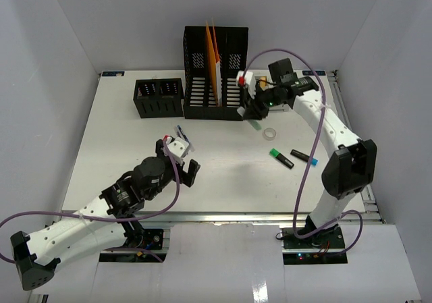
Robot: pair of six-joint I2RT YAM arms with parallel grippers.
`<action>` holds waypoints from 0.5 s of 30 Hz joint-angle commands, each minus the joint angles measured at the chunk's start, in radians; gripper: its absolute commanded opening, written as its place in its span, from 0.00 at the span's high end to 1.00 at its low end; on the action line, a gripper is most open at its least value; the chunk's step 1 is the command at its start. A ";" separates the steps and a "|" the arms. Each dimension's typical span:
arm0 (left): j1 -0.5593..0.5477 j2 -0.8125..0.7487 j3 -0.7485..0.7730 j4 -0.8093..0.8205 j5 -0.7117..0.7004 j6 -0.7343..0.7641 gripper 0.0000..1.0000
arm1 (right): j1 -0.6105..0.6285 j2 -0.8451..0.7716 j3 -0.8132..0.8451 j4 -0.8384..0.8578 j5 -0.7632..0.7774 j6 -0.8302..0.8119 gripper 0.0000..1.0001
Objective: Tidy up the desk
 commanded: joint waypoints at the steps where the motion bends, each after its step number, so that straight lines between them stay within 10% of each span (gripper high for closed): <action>1: 0.013 0.001 0.003 0.018 -0.027 0.004 0.02 | -0.003 0.116 0.173 0.364 0.064 0.337 0.92; 6: 0.030 0.002 0.000 0.023 -0.032 0.007 0.02 | -0.033 0.136 0.122 0.759 0.170 0.484 0.92; 15: 0.067 0.025 -0.003 0.028 -0.024 0.008 0.02 | -0.125 0.274 0.219 0.880 0.276 0.585 0.92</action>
